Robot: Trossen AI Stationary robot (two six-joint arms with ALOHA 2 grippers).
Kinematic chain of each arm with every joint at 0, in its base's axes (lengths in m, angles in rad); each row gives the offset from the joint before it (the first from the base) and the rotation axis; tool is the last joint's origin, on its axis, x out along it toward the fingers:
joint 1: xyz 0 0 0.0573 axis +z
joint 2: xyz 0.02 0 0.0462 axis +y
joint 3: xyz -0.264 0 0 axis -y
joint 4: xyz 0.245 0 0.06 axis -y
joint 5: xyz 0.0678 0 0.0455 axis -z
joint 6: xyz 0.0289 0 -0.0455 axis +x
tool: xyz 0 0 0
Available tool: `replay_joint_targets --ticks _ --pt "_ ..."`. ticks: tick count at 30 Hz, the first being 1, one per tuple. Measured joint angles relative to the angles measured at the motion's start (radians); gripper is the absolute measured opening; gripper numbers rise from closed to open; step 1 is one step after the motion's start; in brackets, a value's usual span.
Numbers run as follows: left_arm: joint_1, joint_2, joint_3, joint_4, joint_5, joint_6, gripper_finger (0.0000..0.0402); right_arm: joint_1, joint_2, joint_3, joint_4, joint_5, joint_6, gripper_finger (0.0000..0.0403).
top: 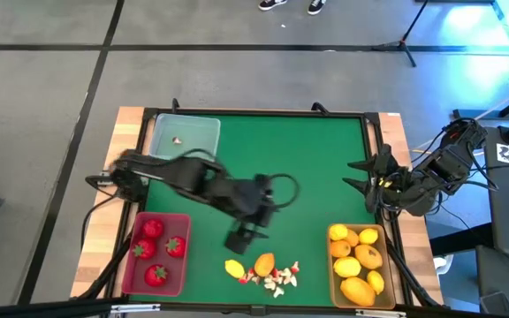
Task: Sort produce into baskets
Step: Put the yellow lemon into the orange bin
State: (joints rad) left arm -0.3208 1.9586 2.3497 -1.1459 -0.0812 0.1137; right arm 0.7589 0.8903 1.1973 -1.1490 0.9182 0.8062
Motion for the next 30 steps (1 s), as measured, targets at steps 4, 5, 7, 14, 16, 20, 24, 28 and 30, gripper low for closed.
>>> replay_joint_targets --ticks 4,5,7,14,16,20,24,28,30 --pt "-0.080 -0.073 -0.001 -0.156 -0.070 -0.133 0.0308 0.000 0.016 0.000 0.004 -0.022 0.000 0.0221" --pt "-0.108 -0.079 -0.001 -0.188 -0.084 -0.167 0.0308 0.000 0.025 0.000 0.004 -0.023 0.000 0.0221" --pt "-0.172 -0.079 -0.003 -0.232 -0.098 -0.230 0.0308 0.000 0.047 0.000 0.006 -0.028 0.000 0.0221" --pt "-0.382 -0.069 -0.144 -0.157 -0.199 -0.424 0.0308 0.000 0.174 0.000 0.178 -0.141 -0.069 0.0221" --pt "-0.434 -0.069 -0.187 -0.110 -0.281 -0.464 0.0308 0.000 0.231 0.000 0.261 -0.181 -0.123 0.0221" --pt "-0.497 -0.069 -0.273 -0.050 -0.382 -0.561 0.0308 0.000 0.350 0.000 0.408 -0.235 -0.231 0.0221" --pt "-0.501 -0.069 -0.395 -0.002 -0.443 -0.609 0.0308 0.000 0.445 0.000 0.473 -0.256 -0.294 0.0221" --pt "-0.443 -0.069 -0.558 0.078 -0.419 -0.550 0.0308 0.000 0.500 0.000 0.475 -0.257 -0.296 0.0221" --pt "-0.404 -0.069 -0.642 0.158 -0.368 -0.505 0.0308 0.000 0.508 0.000 0.475 -0.258 -0.288 0.0221"
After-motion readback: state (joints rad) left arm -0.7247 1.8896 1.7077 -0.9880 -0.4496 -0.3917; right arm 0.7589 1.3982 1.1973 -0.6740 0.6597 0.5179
